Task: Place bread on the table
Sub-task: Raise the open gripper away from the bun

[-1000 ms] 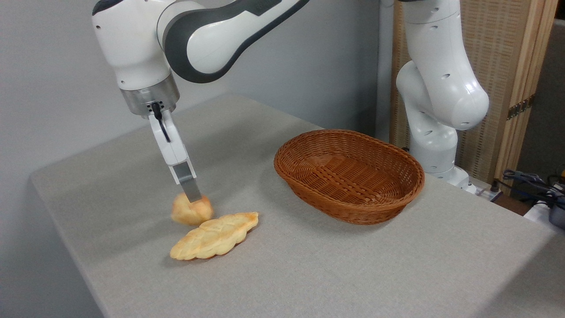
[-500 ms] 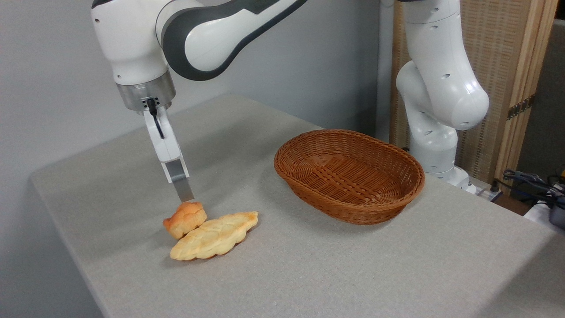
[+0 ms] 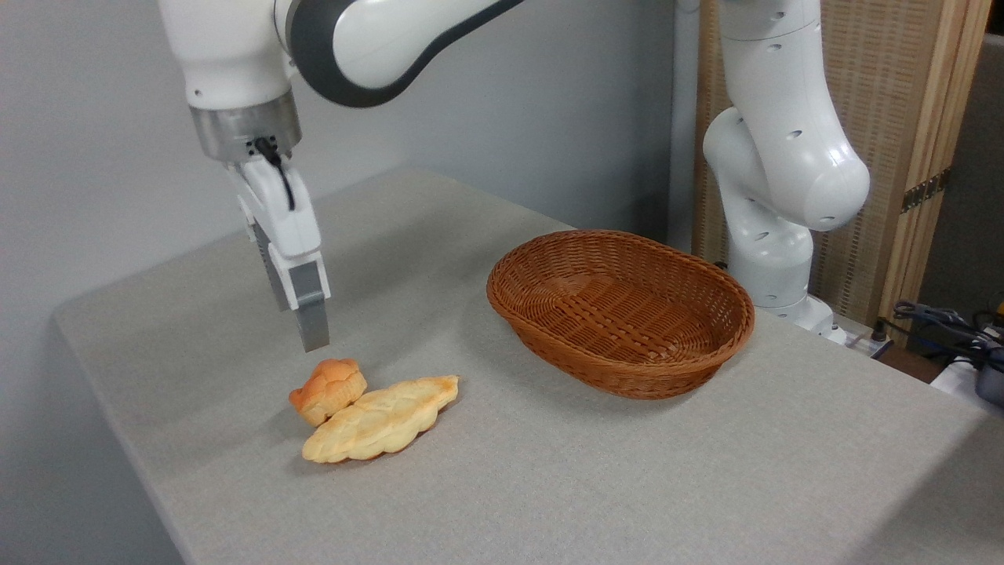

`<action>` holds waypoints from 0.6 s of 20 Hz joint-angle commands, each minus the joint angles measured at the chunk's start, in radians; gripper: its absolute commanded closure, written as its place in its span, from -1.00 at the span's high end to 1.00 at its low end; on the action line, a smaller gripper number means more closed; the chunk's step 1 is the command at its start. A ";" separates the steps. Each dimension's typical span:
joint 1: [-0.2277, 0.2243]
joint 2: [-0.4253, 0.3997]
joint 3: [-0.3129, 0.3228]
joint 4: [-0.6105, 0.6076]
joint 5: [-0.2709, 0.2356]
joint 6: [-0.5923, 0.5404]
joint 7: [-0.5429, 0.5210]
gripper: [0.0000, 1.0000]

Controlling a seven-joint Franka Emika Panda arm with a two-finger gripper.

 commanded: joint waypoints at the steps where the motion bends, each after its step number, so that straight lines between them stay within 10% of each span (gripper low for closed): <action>1: -0.004 -0.048 0.058 0.003 0.008 -0.070 -0.049 1.00; 12: -0.005 -0.057 0.062 0.003 0.008 -0.087 -0.049 1.00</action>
